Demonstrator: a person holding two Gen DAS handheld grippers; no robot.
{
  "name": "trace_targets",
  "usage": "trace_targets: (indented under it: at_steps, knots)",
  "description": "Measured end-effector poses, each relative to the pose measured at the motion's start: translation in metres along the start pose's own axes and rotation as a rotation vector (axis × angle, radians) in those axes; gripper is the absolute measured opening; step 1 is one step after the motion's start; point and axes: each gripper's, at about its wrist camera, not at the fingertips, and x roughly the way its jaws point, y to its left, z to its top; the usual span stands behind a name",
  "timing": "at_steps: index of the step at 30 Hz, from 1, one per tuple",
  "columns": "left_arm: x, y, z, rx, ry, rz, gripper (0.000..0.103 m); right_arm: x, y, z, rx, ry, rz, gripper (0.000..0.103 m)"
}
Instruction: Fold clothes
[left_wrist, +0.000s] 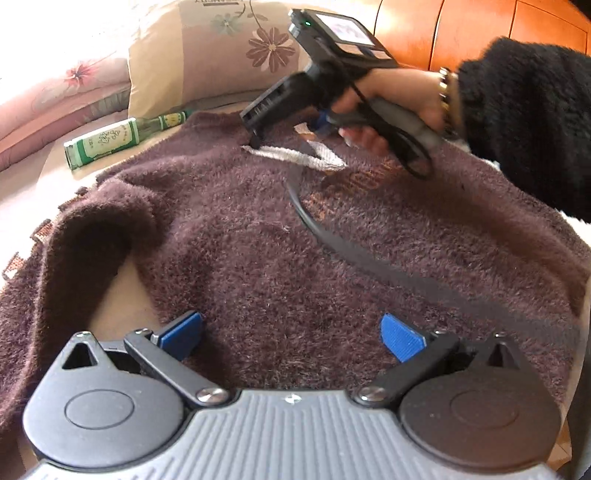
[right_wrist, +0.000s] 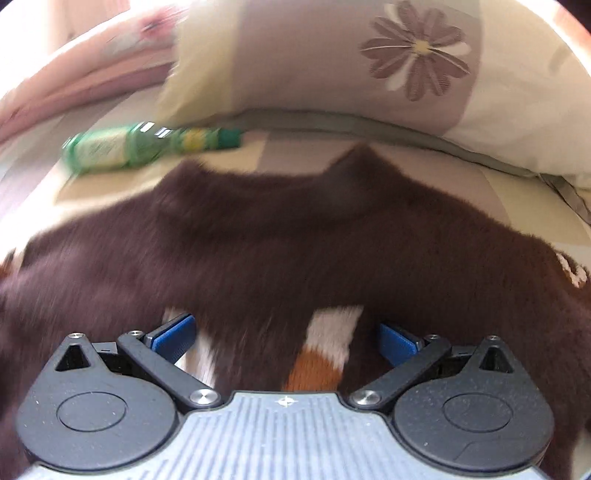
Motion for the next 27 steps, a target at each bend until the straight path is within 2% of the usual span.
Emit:
trace_targets:
  at_steps: [4,5,8,11,13,15,20,23,26,27]
  knots:
    - [0.002,0.0,0.003,-0.013,0.0,-0.005,0.102,-0.004,0.012,0.012,-0.008,0.067,-0.065,0.103]
    - [0.002,0.0,0.004,-0.013,-0.001,-0.006,0.102,-0.012,0.019,0.012,-0.034,0.043,-0.063,0.103]
    - [0.004,-0.004,0.003,-0.002,0.004,-0.003,0.102,-0.027,0.044,0.007,-0.164,-0.041,-0.008,0.103]
    - [0.006,-0.004,0.003,0.004,0.005,-0.005,0.102,0.0,0.06,0.001,-0.21,0.022,0.051,0.103]
    - [0.006,-0.003,0.004,-0.003,0.006,-0.01,0.102,0.016,0.064,-0.002,-0.231,0.004,0.042,0.103]
    - [0.006,-0.003,0.004,-0.004,0.007,-0.011,0.102,0.012,0.06,-0.002,-0.223,-0.025,0.061,0.103]
    - [0.005,-0.004,0.005,0.002,0.003,-0.009,0.102,-0.048,0.018,-0.029,-0.236,-0.09,0.021,0.103]
    - [0.005,-0.004,0.007,-0.006,-0.016,0.002,0.102,-0.077,-0.021,-0.063,-0.212,-0.082,-0.034,0.103]
    - [0.008,-0.003,0.01,-0.031,-0.034,0.002,0.102,-0.089,-0.058,-0.113,-0.091,-0.014,-0.02,0.103]
    - [0.009,-0.003,0.011,-0.04,-0.041,0.0,0.102,-0.095,-0.065,-0.128,-0.062,-0.034,-0.004,0.103]
